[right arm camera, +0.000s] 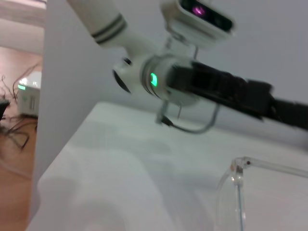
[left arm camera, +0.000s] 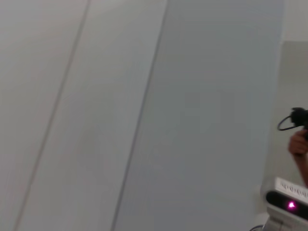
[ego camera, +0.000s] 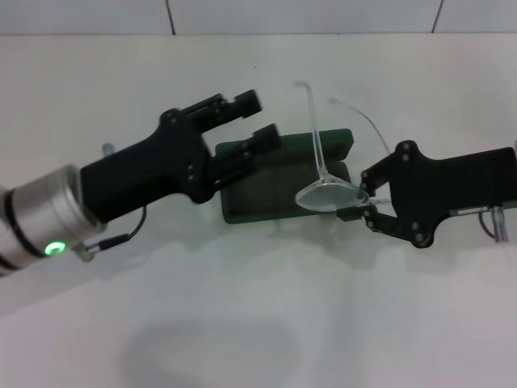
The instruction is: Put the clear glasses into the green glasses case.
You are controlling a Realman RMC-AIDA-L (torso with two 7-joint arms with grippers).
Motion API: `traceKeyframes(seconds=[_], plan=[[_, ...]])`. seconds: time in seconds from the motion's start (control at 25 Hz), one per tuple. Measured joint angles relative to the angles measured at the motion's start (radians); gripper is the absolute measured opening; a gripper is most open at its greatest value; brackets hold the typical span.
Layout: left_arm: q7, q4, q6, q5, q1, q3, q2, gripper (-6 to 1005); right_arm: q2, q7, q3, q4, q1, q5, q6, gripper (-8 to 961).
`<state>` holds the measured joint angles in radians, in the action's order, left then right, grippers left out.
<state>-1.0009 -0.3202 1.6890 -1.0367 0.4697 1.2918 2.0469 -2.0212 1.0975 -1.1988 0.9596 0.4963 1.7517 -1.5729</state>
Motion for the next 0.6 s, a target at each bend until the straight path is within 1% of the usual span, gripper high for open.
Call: traceKeyframes(seconds=[0.12, 0.24, 0.44, 0.6], plan=[[-0.033, 0.0, 0.001, -0.019, 0.04, 0.0, -0.003, 598, -0.001, -0.185, -0.005, -0.082, 0.001, -0.09, 0.003, 125], [-0.052, 0.001, 0.001, -0.042, 0.074, 0.0, -0.002, 599, -0.003, -0.301, -0.008, -0.131, 0.001, -0.145, -0.002, 125], [-0.079, 0.001, -0.005, -0.072, 0.11, 0.0, -0.001, 600, -0.004, -0.351, -0.008, -0.144, 0.003, -0.159, -0.005, 125], [-0.095, 0.001, -0.009, -0.083, 0.119, -0.003, -0.001, 601, -0.005, -0.387, -0.017, -0.145, 0.007, -0.16, -0.006, 125]])
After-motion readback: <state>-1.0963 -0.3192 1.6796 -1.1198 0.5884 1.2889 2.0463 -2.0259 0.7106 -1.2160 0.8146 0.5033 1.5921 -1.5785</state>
